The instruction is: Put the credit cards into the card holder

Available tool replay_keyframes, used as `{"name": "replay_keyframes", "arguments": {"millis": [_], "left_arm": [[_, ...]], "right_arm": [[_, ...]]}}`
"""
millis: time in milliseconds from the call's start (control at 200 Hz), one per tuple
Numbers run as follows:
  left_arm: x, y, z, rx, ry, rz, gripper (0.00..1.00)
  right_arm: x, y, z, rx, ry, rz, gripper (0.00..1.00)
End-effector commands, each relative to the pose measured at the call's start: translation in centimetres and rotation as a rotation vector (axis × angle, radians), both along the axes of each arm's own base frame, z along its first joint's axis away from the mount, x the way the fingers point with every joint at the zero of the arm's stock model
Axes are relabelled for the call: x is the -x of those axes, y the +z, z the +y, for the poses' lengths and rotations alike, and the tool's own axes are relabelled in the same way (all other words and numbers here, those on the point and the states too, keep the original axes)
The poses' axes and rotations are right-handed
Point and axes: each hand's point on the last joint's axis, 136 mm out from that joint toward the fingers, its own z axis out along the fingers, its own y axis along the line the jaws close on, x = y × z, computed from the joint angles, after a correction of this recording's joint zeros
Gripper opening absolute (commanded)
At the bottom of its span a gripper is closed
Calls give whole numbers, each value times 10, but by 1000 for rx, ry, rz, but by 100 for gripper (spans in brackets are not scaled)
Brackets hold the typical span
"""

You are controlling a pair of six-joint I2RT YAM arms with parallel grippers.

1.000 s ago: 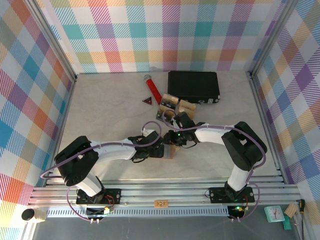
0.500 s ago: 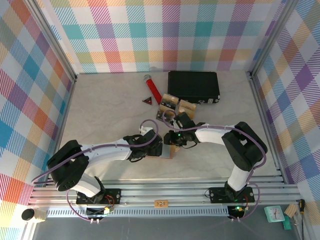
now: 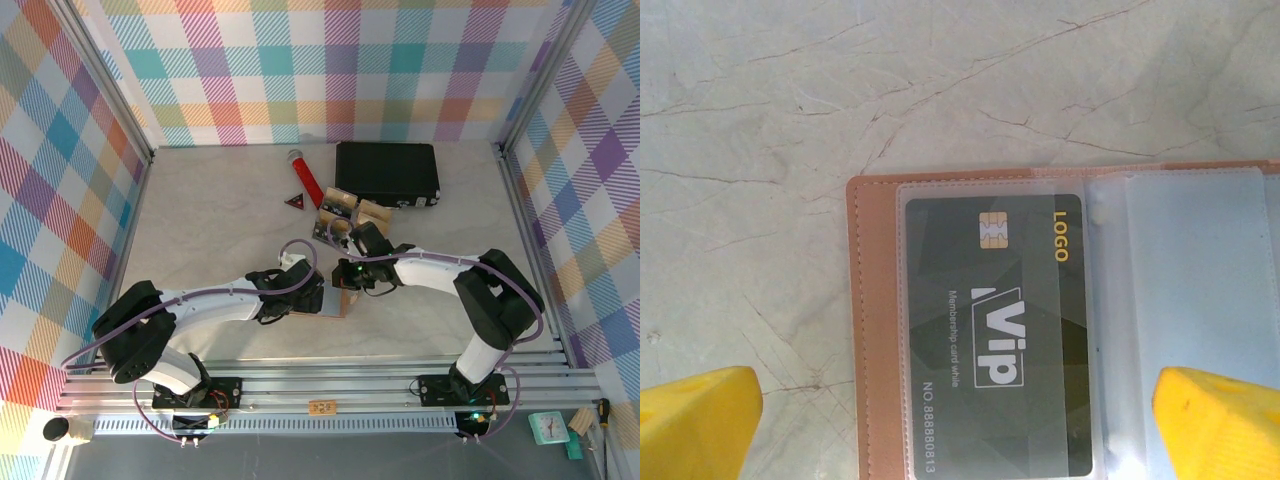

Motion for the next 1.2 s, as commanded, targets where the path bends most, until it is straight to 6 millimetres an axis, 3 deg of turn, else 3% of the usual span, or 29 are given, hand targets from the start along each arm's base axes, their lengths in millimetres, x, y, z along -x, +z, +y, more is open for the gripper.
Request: {"name": "replay_keyframes", "arguments": {"millis": [0,320,615,1195], "left_arm": [[-4,6,0,-16,-21,-20,100],[-4,4,1,-20,-33,-19,100],[-4,0,1,-22,-34,-17,100],[0,-25,8,-60,-31,13,100]], "right_arm": [[4,-7,4,9,16,16,0],[7,-22,14,25,34,42,0],[6,-21,29,16,54,45,0],[8,-22,29,19,56,49,0]]}}
